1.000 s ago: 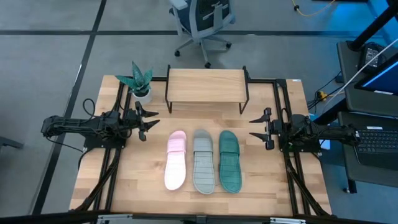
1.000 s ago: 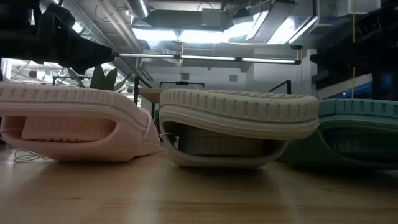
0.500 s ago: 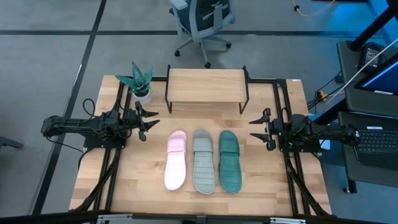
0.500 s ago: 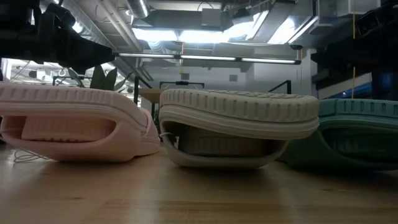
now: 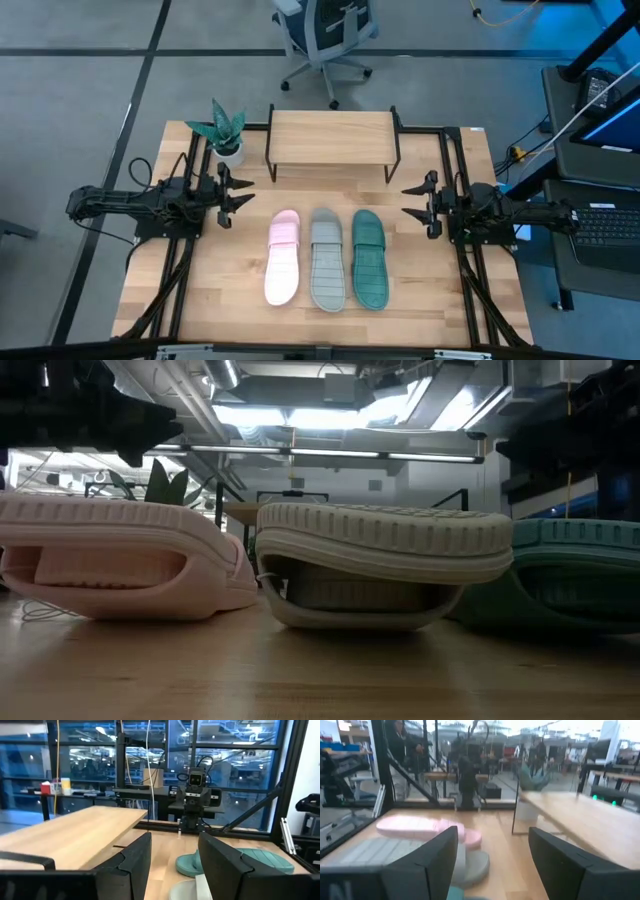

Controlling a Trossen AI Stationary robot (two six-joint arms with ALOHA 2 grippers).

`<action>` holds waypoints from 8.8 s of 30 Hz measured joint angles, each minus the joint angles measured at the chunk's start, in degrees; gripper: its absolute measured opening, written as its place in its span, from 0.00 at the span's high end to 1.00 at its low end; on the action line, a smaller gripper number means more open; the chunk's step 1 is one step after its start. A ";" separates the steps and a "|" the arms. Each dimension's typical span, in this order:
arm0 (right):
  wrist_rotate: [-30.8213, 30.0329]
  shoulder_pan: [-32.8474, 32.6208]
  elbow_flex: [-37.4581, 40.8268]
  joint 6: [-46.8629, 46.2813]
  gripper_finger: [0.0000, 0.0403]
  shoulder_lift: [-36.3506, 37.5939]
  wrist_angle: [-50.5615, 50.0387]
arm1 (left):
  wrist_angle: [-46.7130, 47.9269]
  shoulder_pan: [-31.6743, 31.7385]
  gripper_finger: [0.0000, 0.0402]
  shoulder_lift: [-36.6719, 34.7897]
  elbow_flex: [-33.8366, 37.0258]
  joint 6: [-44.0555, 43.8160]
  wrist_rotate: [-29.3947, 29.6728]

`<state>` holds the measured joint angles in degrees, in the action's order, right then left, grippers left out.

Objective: Pick and place slides into the shelf
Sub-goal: Put the pair of dark green slides on the shelf

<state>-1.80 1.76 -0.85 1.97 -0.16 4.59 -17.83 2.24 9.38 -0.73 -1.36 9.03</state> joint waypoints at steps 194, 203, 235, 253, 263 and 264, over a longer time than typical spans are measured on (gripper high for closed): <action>-40.16 -28.37 -64.60 -37.59 0.40 -107.96 -54.39 | 27.52 -35.85 0.61 56.18 -39.74 -10.10 35.25; -40.81 -28.39 -64.47 -38.94 0.40 -108.28 -54.35 | 27.92 -35.85 0.61 56.18 -39.74 -10.15 35.23; -38.30 -28.26 -64.30 -39.42 0.77 -108.37 -52.29 | 27.86 -35.85 0.61 56.18 -39.74 -10.19 35.22; -38.56 -28.26 -64.21 -41.76 0.95 -108.45 -52.27 | 27.85 -35.85 0.61 56.18 -39.74 -10.13 35.21; -38.03 -28.25 -64.29 -42.11 0.97 -108.41 -52.35 | 27.85 -35.86 0.61 56.18 -39.74 -10.10 35.23; -37.69 -28.23 -64.55 -42.12 0.97 -108.32 -52.88 | 27.85 -35.86 0.61 56.18 -39.74 -10.10 35.22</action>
<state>-39.49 -26.48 -65.39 -40.15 -108.49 -48.29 10.02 -33.62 65.56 -40.47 -11.46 44.26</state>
